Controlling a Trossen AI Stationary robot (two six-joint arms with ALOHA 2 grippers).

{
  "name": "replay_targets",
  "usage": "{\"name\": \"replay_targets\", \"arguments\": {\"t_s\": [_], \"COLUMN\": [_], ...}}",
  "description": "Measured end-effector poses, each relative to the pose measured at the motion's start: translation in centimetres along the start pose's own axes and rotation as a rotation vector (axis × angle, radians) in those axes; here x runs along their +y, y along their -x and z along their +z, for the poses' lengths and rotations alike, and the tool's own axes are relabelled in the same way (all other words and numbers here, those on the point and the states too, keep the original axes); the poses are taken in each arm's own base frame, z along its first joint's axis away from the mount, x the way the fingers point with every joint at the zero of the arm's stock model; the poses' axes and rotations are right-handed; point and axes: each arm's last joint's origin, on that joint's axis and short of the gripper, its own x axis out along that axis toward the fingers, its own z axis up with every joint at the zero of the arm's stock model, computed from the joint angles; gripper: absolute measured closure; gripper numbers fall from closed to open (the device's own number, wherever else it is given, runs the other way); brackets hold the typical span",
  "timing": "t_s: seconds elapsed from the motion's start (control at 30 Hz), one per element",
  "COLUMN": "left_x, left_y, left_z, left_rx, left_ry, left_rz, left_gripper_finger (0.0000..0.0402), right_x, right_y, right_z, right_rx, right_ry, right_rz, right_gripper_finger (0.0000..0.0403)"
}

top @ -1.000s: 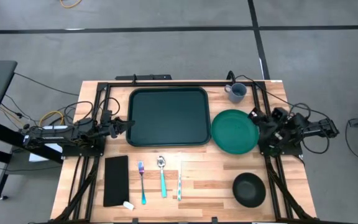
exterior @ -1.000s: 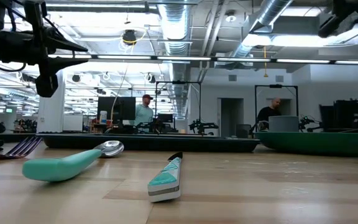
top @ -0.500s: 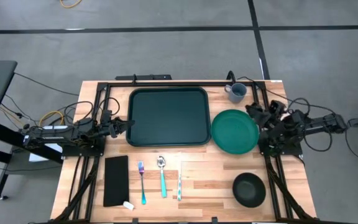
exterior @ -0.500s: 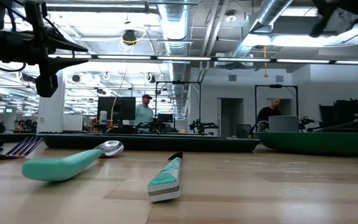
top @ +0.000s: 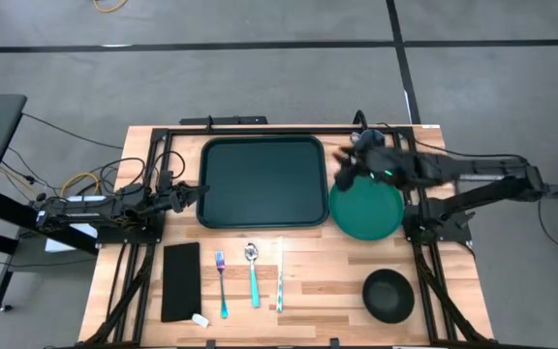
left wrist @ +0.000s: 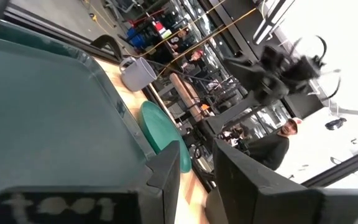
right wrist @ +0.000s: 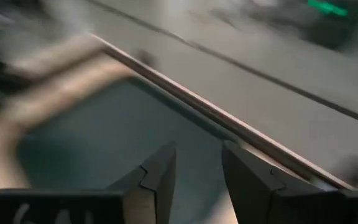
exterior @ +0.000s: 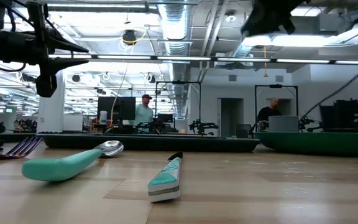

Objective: Set up tray
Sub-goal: Put the blue mug on the dark green serving tray

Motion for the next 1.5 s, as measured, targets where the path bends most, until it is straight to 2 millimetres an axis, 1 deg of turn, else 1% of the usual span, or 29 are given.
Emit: {"name": "replay_targets", "arguments": {"t_s": [0.07,0.13,0.23,0.3,0.37,0.53,0.6,0.67,0.8,0.93,1.03,1.17,1.3,1.4,1.5], "left_x": [0.0,0.0,0.0,0.0,0.0,0.0,0.0,0.0,0.0,0.0,0.0,0.0,0.0,0.0,0.0], "left_y": [0.0,0.0,0.0,0.0,0.0,0.0,0.0,0.0,0.0,0.0,0.0,0.0,0.0,0.0,0.0], "left_z": [0.0,0.0,0.0,0.0,0.0,0.0,0.0,0.0,0.0,0.0,0.0,0.0,0.0,0.0,0.0], "left_rx": [-0.001,-0.001,-0.002,0.000,0.000,0.001,0.002,0.002,0.004,0.004,0.005,0.005,0.005,0.006,0.006], "left_ry": [-0.005,-0.018,-0.022,-0.032,-0.044,-0.111,-0.142,-0.162,-0.210,-0.245,-0.247,-0.248,-0.248,-0.248,-0.248], "left_rz": [0.001,0.001,0.001,0.003,0.004,0.004,0.005,0.005,0.004,0.004,0.004,0.005,0.004,0.004,0.004], "left_gripper_finger": [0.0317,0.0317,0.0317,0.0317,0.0317,0.0317,0.0317,0.0317,0.0317,0.0317,0.0317,0.0317,0.0317,0.0317,0.0317], "right_x": [-0.8,-1.3,-1.9,-2.7,-4.1,-7.9,-9.2,-10.0,-10.6,-10.8,-11.1,-11.6,-11.9,-12.5,-13.0], "right_y": [-0.7,-1.4,-2.9,-4.3,-5.7,-9.3,-10.7,-12.1,-14.5,-16.5,-17.7,-18.7,-18.8,-18.8,-18.8], "right_z": [1.3,2.9,4.4,5.1,5.2,3.2,2.3,1.5,0.2,-1.0,-1.8,-2.4,-2.3,-2.3,-2.5], "right_rx": [0.103,0.166,0.222,0.252,0.329,0.640,0.752,0.834,0.954,1.023,1.052,1.063,1.043,1.046,1.066], "right_ry": [0.026,0.055,0.129,0.100,0.008,-0.156,-0.191,-0.219,-0.202,-0.147,-0.144,-0.132,-0.134,-0.179,-0.232], "right_rz": [-0.104,-0.151,-0.213,-0.257,-0.294,-0.396,-0.435,-0.435,-0.379,-0.397,-0.411,-0.450,-0.467,-0.482,-0.451], "right_gripper_finger": [0.0281,0.0281,0.0281,0.0281,0.0281,0.0281,0.0281,0.0281,0.0281,0.0281,0.0281,0.0281,0.0281,0.0281,0.0281]}}
